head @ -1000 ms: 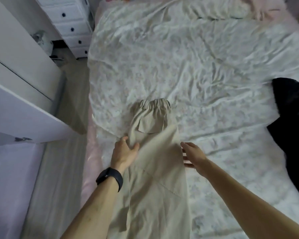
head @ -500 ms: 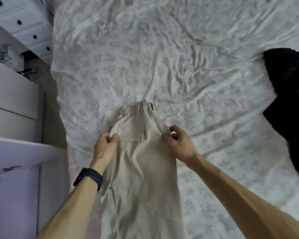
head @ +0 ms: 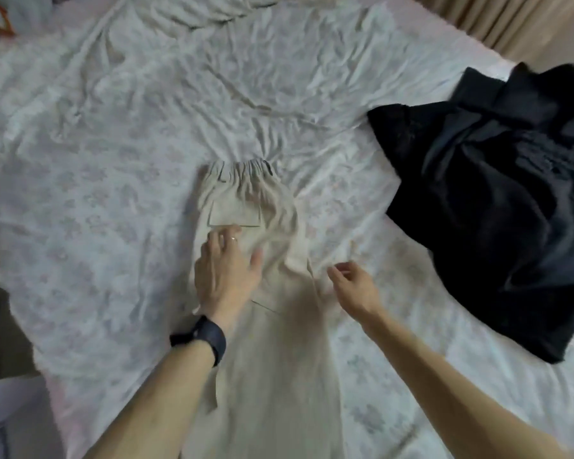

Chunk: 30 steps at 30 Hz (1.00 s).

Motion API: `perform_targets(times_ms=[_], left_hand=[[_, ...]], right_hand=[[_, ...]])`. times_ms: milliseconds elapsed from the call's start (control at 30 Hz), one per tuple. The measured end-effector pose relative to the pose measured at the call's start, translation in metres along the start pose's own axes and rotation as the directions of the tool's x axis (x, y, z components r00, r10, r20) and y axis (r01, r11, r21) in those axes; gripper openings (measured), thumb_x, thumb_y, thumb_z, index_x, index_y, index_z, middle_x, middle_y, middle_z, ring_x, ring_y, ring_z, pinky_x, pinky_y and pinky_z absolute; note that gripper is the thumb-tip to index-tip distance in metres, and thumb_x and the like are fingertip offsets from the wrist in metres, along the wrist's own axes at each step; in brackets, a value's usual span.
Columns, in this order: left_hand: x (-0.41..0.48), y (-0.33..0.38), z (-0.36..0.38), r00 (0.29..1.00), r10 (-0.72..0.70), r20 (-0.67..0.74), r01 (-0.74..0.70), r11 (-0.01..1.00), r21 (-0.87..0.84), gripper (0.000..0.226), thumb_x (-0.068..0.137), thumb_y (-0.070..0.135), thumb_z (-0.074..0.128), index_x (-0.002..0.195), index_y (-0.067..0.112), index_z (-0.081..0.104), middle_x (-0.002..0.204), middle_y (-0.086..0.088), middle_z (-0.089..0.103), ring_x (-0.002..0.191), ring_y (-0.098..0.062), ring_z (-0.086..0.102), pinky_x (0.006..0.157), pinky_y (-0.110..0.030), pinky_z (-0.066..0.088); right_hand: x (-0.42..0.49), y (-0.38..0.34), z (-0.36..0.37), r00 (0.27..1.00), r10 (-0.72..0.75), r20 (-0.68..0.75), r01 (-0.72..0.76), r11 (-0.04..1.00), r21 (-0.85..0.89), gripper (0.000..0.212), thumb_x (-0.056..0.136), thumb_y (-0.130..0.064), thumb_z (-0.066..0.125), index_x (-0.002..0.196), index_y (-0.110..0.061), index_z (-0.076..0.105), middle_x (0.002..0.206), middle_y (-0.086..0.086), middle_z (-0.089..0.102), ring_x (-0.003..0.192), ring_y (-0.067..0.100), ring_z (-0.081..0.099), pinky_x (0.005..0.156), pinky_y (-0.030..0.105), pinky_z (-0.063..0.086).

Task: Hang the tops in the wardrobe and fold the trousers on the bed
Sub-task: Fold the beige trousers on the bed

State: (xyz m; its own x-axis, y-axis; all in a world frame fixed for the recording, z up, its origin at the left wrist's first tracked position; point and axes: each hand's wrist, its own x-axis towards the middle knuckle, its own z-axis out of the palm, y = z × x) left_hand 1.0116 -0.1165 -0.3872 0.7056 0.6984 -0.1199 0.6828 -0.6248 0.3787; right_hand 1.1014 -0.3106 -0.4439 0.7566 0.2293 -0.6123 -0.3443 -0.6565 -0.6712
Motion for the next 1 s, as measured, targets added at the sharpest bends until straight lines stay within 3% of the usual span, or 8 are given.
perform_targets(times_ms=[100,200,267,367,467,633,800,1000], left_hand=[[-0.077,0.025,0.051,0.983,0.126,0.136,-0.143,0.981,0.128,0.051,0.084,0.065,0.059,0.110,0.020,0.060,0.117,-0.002,0.053,0.106,-0.030,0.056,0.081,-0.041,0.047],[-0.117,0.032,0.090,0.940,-0.081,0.331,-0.040,0.939,0.342,0.074,0.081,0.083,0.041,0.116,0.021,0.064,0.131,-0.003,0.047,0.115,-0.029,0.052,0.093,-0.045,0.046],[-0.117,0.030,0.100,0.939,-0.113,0.325,-0.017,0.928,0.372,0.060,0.087,0.071,0.047,0.110,0.019,0.068,0.133,-0.004,0.047,0.113,-0.029,0.054,0.092,-0.043,0.046],[-0.105,0.013,0.094,0.922,-0.073,0.379,0.056,0.997,0.056,0.027,0.092,0.042,0.059,0.078,0.020,0.060,0.114,0.003,0.053,0.099,-0.023,0.057,0.084,-0.036,0.045],[-0.098,-0.018,0.069,0.875,-0.097,0.474,0.244,0.935,-0.258,0.038,0.092,0.030,0.068,0.065,0.020,0.043,0.070,0.014,0.055,0.065,-0.010,0.052,0.062,-0.023,0.040],[-0.095,-0.051,0.039,0.834,-0.075,0.546,0.274,0.916,-0.293,0.041,0.095,0.030,0.068,0.060,0.027,0.047,0.051,0.017,0.041,0.051,-0.001,0.039,0.052,-0.015,0.032],[-0.092,-0.053,0.035,0.803,-0.107,0.586,0.343,0.888,-0.308,0.028,0.085,0.047,0.075,0.071,0.024,0.068,0.062,0.020,0.058,0.064,0.001,0.053,0.064,-0.016,0.039],[-0.090,-0.054,0.021,0.767,-0.024,0.641,0.290,0.904,-0.314,0.013,0.091,0.035,0.072,0.082,0.027,0.075,0.077,0.021,0.073,0.076,0.011,0.062,0.070,-0.003,0.041]], right_hand=[[-0.043,0.070,-0.003,0.977,0.184,0.111,-0.197,0.973,0.117,0.017,0.093,-0.028,0.060,0.096,-0.016,0.071,0.083,0.005,0.075,0.066,0.016,0.068,0.065,0.039,0.059],[-0.087,0.101,0.006,0.954,0.197,0.228,-0.240,0.953,0.183,0.012,0.094,-0.027,0.060,0.098,-0.024,0.070,0.079,-0.002,0.074,0.059,0.009,0.065,0.055,0.026,0.052],[-0.104,0.103,0.015,0.943,0.139,0.303,-0.191,0.971,0.147,0.011,0.093,-0.031,0.060,0.095,-0.028,0.070,0.081,-0.006,0.075,0.063,0.004,0.064,0.057,0.019,0.049],[-0.114,0.094,0.023,0.936,0.128,0.328,-0.240,0.913,0.329,0.014,0.090,-0.032,0.064,0.086,-0.022,0.074,0.069,-0.008,0.068,0.059,0.006,0.057,0.057,0.022,0.047],[-0.105,0.079,0.024,0.879,0.199,0.434,-0.433,0.716,0.548,0.023,0.094,-0.030,0.064,0.097,-0.012,0.076,0.083,0.000,0.074,0.065,0.015,0.061,0.058,0.026,0.046],[-0.070,0.040,0.040,0.832,0.204,0.516,-0.500,0.679,0.538,0.023,0.093,-0.030,0.064,0.097,-0.010,0.075,0.090,0.000,0.076,0.057,0.011,0.058,0.059,0.028,0.040],[-0.048,0.027,0.045,0.935,0.142,0.325,-0.273,0.873,0.405,0.032,0.085,-0.041,0.069,0.096,-0.010,0.067,0.073,-0.002,0.067,0.050,0.012,0.057,0.047,0.024,0.040],[-0.065,0.053,0.045,0.968,-0.056,0.246,0.069,0.997,-0.043,0.041,0.086,-0.067,0.060,0.106,-0.032,0.067,0.095,-0.015,0.070,0.086,0.005,0.067,0.069,0.025,0.053]])
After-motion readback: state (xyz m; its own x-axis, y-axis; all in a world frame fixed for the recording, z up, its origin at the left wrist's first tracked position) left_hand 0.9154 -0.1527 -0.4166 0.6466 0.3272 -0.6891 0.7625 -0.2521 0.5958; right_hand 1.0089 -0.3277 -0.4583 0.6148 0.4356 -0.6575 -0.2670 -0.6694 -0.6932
